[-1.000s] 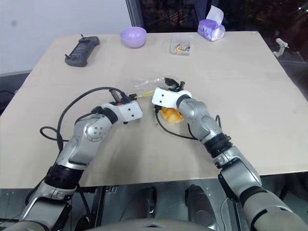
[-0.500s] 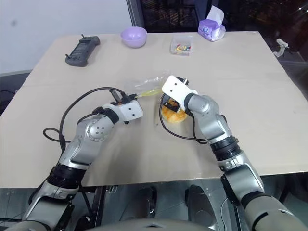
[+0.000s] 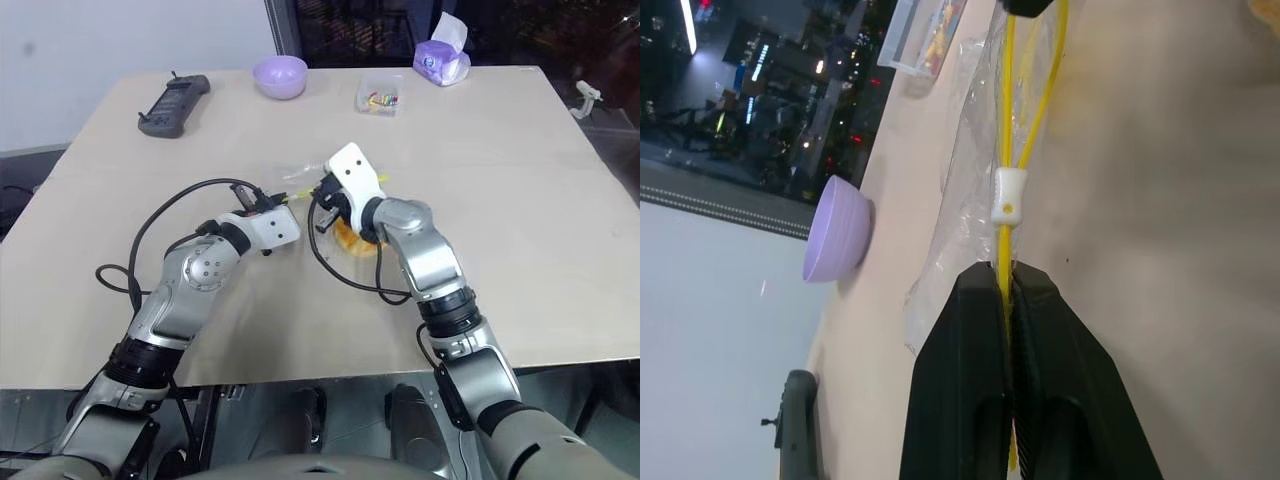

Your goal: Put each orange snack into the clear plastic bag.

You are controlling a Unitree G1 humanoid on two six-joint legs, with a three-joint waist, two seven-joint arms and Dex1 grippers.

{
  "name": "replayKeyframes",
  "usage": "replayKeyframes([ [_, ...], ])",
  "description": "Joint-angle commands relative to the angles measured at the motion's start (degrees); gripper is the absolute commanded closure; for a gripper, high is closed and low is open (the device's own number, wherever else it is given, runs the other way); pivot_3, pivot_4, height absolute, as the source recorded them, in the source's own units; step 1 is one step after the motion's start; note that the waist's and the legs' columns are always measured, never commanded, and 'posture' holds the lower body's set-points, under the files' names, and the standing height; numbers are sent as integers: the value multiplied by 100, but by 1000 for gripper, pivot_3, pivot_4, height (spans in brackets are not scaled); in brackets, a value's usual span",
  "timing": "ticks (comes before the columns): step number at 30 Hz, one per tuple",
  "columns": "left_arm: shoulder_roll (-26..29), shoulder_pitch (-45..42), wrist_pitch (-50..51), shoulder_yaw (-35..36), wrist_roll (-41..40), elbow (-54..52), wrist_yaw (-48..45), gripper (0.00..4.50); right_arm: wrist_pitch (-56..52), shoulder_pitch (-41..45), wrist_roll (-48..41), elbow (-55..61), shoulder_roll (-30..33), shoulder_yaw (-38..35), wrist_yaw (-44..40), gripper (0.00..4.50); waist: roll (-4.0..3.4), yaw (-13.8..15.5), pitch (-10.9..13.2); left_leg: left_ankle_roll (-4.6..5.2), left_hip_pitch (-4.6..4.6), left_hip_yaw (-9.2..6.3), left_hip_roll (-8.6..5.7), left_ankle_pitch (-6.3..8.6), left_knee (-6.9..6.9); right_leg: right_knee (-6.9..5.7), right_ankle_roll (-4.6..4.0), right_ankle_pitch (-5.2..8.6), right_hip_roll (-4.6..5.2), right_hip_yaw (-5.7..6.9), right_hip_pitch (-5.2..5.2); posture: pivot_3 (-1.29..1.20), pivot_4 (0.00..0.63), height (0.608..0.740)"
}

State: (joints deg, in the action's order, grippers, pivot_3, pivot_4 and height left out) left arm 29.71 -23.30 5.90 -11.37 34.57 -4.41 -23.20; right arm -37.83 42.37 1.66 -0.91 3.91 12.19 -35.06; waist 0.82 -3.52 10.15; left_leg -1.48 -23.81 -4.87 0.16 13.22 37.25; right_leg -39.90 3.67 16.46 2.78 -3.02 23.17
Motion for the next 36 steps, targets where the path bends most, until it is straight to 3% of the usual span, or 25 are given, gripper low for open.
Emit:
replayKeyframes([
  [1, -9, -71, -54, 76, -86, -154, 79, 4500, 134, 127, -144, -79, -58, -78, 179, 4487, 0, 1, 0, 0, 0, 0, 0, 0, 0, 0, 0, 0, 0, 0, 0, 0, 150, 740],
  [19, 44, 33, -668, -166, -338, -192, -131, 4500, 370, 478, -494, -1295, -203, -635, 955, 4487, 0, -5, 0, 0, 0, 2, 1, 0, -1, 1, 0, 0, 0, -1, 1, 0, 150, 740],
  [25, 42, 43, -690, -182, -337, -205, -148, 4500, 1351, 441, 277, -1721, 117, -68, 1332, 4487, -1, -17, 0, 0, 0, 3, 1, 0, -1, 1, 0, 0, 0, -1, 1, 0, 150, 740],
  [30, 33, 55, -603, -103, -357, -176, -112, 4500, 2716, 420, 1429, -2161, 666, 780, 1792, 4487, 0, -24, 0, 0, 1, 3, 0, 0, -1, 2, 0, 0, 0, -1, 1, 0, 150, 740],
  [36, 15, 83, -577, -104, -405, -194, -129, 4500, 3672, 584, 2448, -2679, 1009, 1319, 2373, 1881, 0, -43, 0, 0, 1, 4, 1, 0, -1, 2, 0, 0, 0, -3, 1, 0, 150, 740],
])
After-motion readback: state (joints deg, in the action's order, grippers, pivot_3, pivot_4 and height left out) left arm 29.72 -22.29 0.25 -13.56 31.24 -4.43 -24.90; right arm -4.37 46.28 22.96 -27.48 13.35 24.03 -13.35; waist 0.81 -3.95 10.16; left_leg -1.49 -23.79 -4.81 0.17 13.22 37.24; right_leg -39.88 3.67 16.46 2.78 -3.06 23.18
